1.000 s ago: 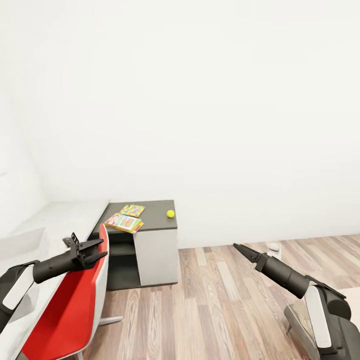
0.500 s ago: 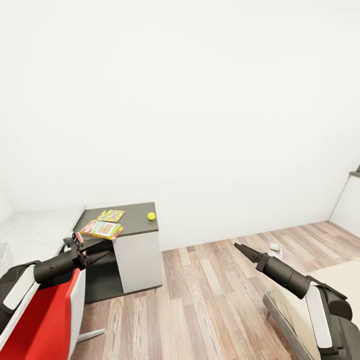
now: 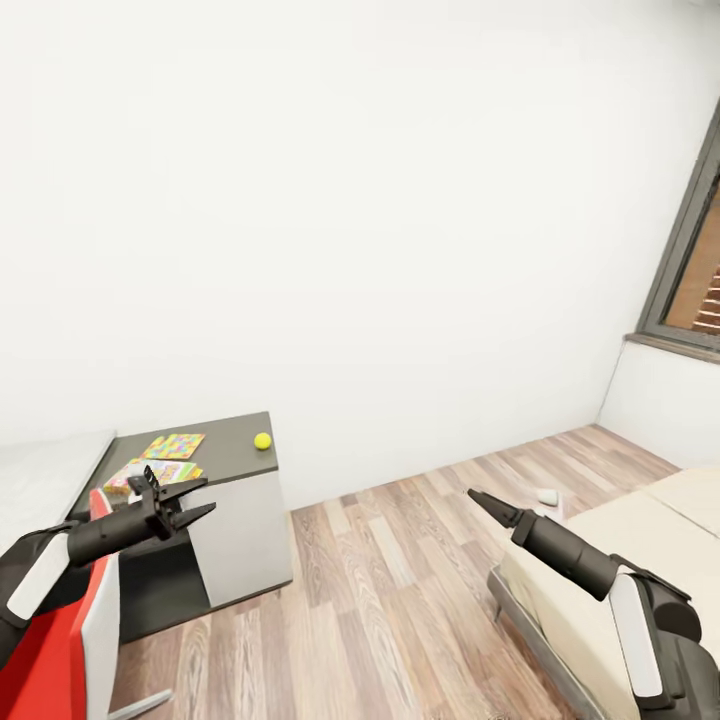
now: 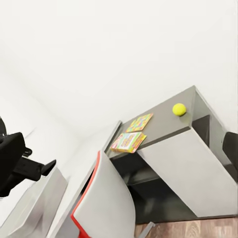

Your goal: Put all the toys in the child's room - the three board games (two on the bed and one on the table), the two jigsaw puzzles on the table, and the tennis ball on the table - inside the toy box on the table in the child's room.

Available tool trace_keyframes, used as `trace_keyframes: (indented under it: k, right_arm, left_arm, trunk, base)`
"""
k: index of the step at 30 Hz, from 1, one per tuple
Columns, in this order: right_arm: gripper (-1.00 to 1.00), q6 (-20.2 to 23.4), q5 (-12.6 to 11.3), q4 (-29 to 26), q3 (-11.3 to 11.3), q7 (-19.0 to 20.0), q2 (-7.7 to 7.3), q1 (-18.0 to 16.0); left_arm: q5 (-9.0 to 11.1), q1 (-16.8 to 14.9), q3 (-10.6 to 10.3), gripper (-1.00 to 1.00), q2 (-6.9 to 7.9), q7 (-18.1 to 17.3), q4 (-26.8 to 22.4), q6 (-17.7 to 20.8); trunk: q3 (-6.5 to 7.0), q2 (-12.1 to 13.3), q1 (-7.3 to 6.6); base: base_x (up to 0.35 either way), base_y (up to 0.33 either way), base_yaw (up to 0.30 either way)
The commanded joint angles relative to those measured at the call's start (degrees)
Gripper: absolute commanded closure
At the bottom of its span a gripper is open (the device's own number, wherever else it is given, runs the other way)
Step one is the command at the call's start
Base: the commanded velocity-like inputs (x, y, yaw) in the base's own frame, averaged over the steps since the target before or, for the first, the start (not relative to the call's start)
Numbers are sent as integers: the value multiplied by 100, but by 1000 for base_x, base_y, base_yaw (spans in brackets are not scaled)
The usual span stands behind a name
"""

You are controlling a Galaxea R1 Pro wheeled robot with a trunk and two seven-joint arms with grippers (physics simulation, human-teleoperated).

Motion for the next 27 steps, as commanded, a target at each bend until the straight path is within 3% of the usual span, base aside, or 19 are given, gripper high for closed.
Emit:
trace_keyframes:
  k: [1,27]
  right_arm:
    - [-100,34,-21,20,-3,7,1,-4]
    - [-100,31,-21,56,-125,3,1,-4]
  left_arm:
    - [9,1,2,-100,5,-10,-1,34]
    - [9,1,-2,-100,-18,11,-1,25]
  trunk:
    - [1,-4,2]
    - [92,-4,2]
  base:
    - [0,0,-281]
    - [0,0,-281]
